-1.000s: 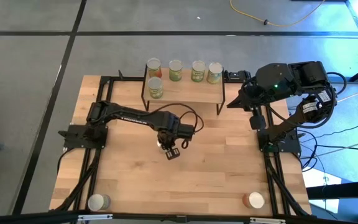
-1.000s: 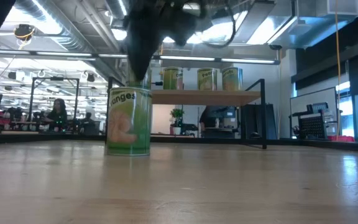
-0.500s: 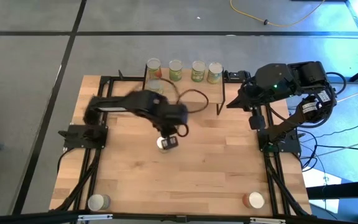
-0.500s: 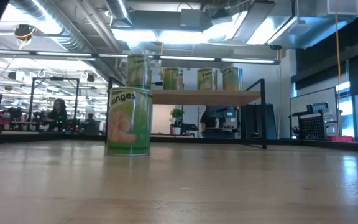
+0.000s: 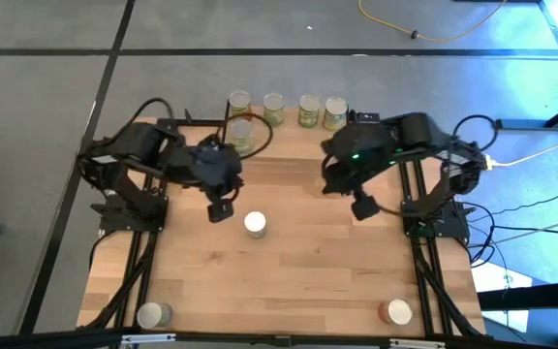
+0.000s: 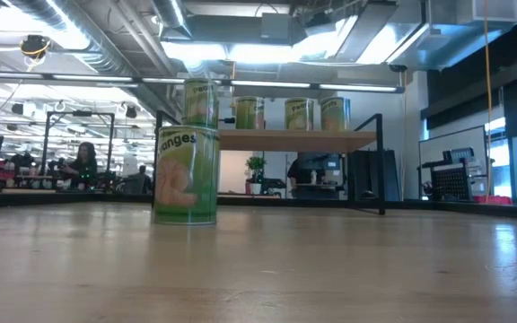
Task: Pick and place cans onto a shelf
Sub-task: Put the canned oranges on the shelf
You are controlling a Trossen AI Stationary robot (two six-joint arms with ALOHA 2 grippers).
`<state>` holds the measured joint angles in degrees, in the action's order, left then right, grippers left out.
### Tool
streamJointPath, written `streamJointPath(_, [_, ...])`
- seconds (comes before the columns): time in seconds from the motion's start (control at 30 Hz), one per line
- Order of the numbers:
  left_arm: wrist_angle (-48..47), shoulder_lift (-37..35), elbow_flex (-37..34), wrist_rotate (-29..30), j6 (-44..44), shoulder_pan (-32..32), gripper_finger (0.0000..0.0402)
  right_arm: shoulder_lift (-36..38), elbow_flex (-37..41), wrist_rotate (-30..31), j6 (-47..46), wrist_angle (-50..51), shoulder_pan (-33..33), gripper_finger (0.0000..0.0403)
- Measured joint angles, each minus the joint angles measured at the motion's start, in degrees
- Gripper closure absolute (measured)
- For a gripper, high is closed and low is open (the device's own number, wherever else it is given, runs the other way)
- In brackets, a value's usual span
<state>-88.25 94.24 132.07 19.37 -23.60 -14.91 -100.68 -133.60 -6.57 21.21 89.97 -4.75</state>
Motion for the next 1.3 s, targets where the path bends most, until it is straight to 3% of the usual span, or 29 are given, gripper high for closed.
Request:
streamJointPath(0.3, [-1.5,-3.4,-1.6,12.7,-3.4,-9.8,0.0369,-6.1,0.0,-4.5,4.6,-0.7,0.0,0.0402])
streamJointPath(0.53, [-0.5,-12.4,-16.2,18.0,-14.6,-16.2,0.0369,-9.6,0.0,-4.3,4.6,-2.8,0.0,0.0402])
streamJointPath(0.77, [12.2,-21.0,-32.6,18.8,-16.9,-20.2,0.0369,-14.2,0.0,-4.1,4.5,-5.2,-0.3,0.0367])
streamJointPath(0.93, [15.5,-24.9,-40.6,18.7,-20.7,-22.2,0.0372,-17.2,0.0,-4.0,4.3,-7.4,-1.4,0.0344])
streamJointPath(1.03, [16.1,-26.0,-43.5,18.4,-22.7,-23.2,0.0373,-19.6,0.0,-2.1,4.9,-9.6,-2.2,0.0338])
streamJointPath(1.3, [17.2,-26.2,-45.0,18.0,-24.1,-25.5,0.0373,-27.6,0.0,4.0,17.7,-13.0,-4.0,0.0337])
